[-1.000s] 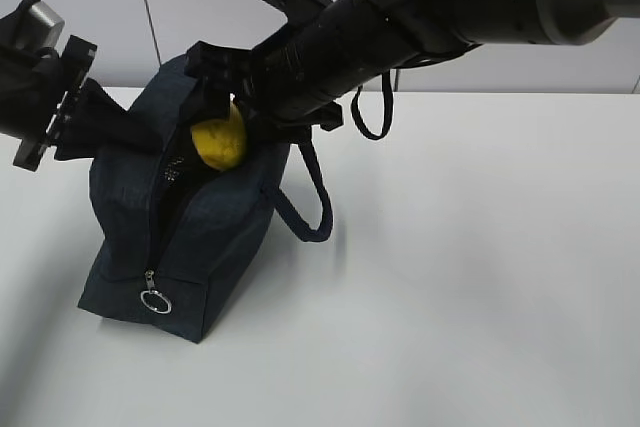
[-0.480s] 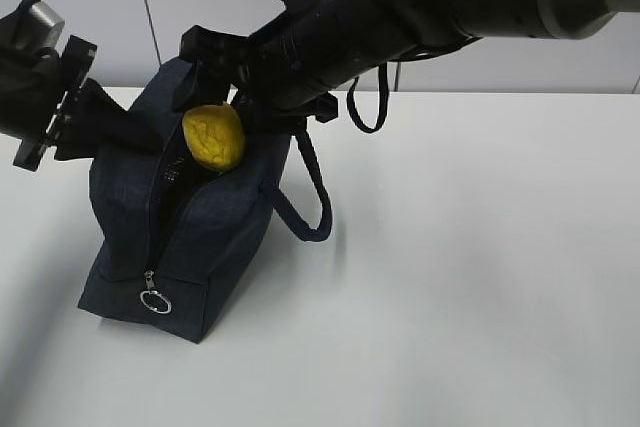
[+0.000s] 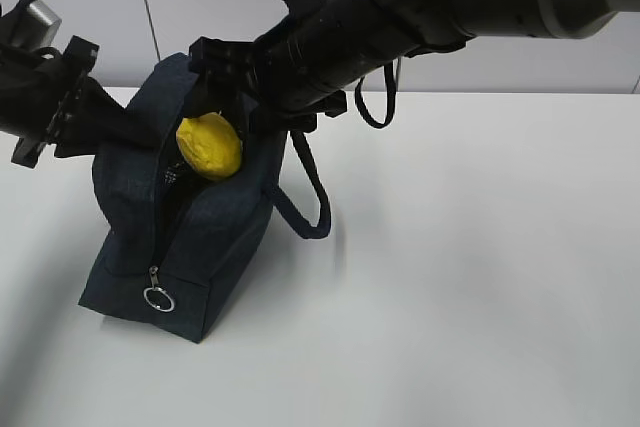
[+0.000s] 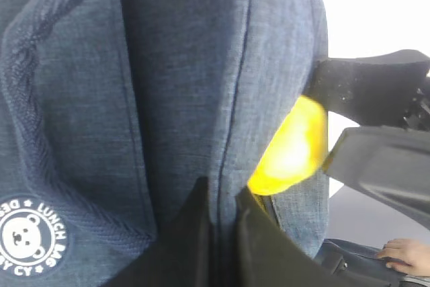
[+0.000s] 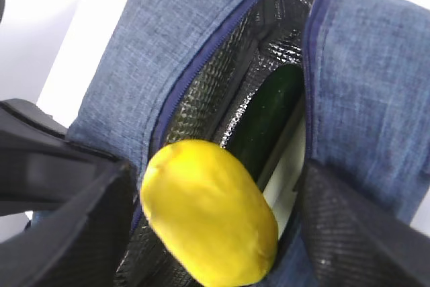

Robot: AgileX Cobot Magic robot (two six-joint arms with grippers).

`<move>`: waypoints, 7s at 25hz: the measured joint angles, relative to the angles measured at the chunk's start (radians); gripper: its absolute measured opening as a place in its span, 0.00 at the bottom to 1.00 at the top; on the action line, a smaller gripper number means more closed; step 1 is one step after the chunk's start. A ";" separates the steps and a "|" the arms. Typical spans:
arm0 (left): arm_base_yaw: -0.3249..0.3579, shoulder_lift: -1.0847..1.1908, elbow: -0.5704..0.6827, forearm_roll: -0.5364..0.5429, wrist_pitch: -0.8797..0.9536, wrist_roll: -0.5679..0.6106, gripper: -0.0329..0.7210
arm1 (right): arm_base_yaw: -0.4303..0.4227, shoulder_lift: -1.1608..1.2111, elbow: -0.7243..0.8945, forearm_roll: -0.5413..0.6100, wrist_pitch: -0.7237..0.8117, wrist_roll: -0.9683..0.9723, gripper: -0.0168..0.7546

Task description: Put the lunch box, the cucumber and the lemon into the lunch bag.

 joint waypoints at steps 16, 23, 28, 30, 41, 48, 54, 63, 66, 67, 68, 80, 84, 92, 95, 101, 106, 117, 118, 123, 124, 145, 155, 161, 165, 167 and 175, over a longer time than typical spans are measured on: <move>0.000 0.000 0.000 0.047 -0.034 -0.010 0.04 | -0.063 -0.020 0.000 -0.068 0.082 0.000 0.77; 0.000 0.000 0.000 0.053 -0.038 -0.011 0.04 | -0.065 -0.096 -0.004 -0.077 0.128 0.000 0.77; 0.000 0.000 0.000 0.053 -0.038 -0.011 0.04 | -0.065 -0.098 -0.006 -0.088 0.188 0.000 0.77; 0.000 0.000 0.000 0.051 -0.034 -0.011 0.04 | -0.065 -0.087 -0.006 -0.093 0.196 0.000 0.77; 0.000 0.000 0.000 0.051 -0.016 -0.011 0.04 | -0.065 -0.024 -0.008 -0.152 0.205 0.000 0.77; 0.000 0.000 0.000 0.051 -0.007 -0.011 0.04 | -0.065 -0.021 -0.008 -0.190 0.267 0.000 0.77; 0.000 0.000 0.000 0.047 -0.003 -0.011 0.04 | -0.065 -0.014 -0.008 -0.219 0.298 0.031 0.77; 0.000 0.000 0.000 0.042 -0.001 -0.011 0.04 | -0.065 0.040 -0.008 -0.162 0.286 0.063 0.72; 0.000 0.000 0.000 0.042 -0.001 -0.011 0.04 | -0.065 0.040 -0.008 -0.155 0.286 0.063 0.61; 0.000 0.000 0.000 0.042 -0.001 -0.011 0.04 | -0.065 0.040 -0.008 -0.155 0.286 0.063 0.58; 0.000 0.000 0.000 0.042 -0.001 -0.011 0.04 | -0.065 0.040 -0.008 -0.155 0.286 0.063 0.55; -0.002 0.000 0.000 0.052 -0.001 -0.013 0.04 | -0.065 0.040 -0.008 -0.166 0.292 0.063 0.18; -0.002 0.000 0.000 0.054 -0.001 -0.017 0.04 | -0.065 0.040 -0.008 -0.170 0.292 0.054 0.03; -0.061 0.000 0.000 0.026 0.010 -0.020 0.04 | -0.065 0.040 -0.071 -0.318 0.392 0.054 0.02; -0.098 0.000 0.000 -0.001 0.003 -0.021 0.04 | -0.065 0.040 -0.117 -0.397 0.468 0.077 0.02; -0.163 0.000 0.000 -0.067 -0.034 -0.023 0.04 | -0.065 0.040 -0.218 -0.516 0.618 0.120 0.02; -0.218 0.002 0.000 -0.114 -0.109 -0.023 0.04 | -0.065 0.040 -0.286 -0.638 0.681 0.167 0.02; -0.325 0.132 -0.111 -0.192 -0.137 -0.019 0.04 | -0.066 0.040 -0.304 -0.777 0.694 0.201 0.02; -0.325 0.144 -0.120 -0.199 -0.137 -0.019 0.04 | -0.066 0.040 -0.304 -0.783 0.694 0.206 0.02; -0.327 0.154 -0.129 -0.207 -0.156 -0.019 0.04 | -0.079 0.040 -0.304 -0.809 0.694 0.220 0.02; -0.327 0.154 -0.129 -0.210 -0.156 -0.019 0.04 | -0.084 0.040 -0.304 -0.809 0.694 0.220 0.02; -0.337 0.160 -0.129 -0.248 -0.199 -0.017 0.05 | -0.114 0.102 -0.311 -0.760 0.680 0.224 0.02; -0.339 0.160 -0.129 -0.254 -0.199 -0.017 0.17 | -0.114 0.102 -0.311 -0.776 0.665 0.224 0.05; -0.339 0.160 -0.129 -0.262 -0.197 -0.017 0.44 | -0.114 0.105 -0.311 -0.780 0.637 0.224 0.47; -0.339 0.160 -0.129 -0.262 -0.173 -0.017 0.48 | -0.114 0.111 -0.335 -0.786 0.646 0.224 0.60; -0.335 0.160 -0.129 -0.262 -0.151 -0.017 0.48 | -0.114 0.111 -0.354 -0.786 0.653 0.224 0.60; -0.266 0.160 -0.130 -0.262 -0.014 -0.017 0.48 | -0.114 0.102 -0.382 -0.794 0.661 0.226 0.60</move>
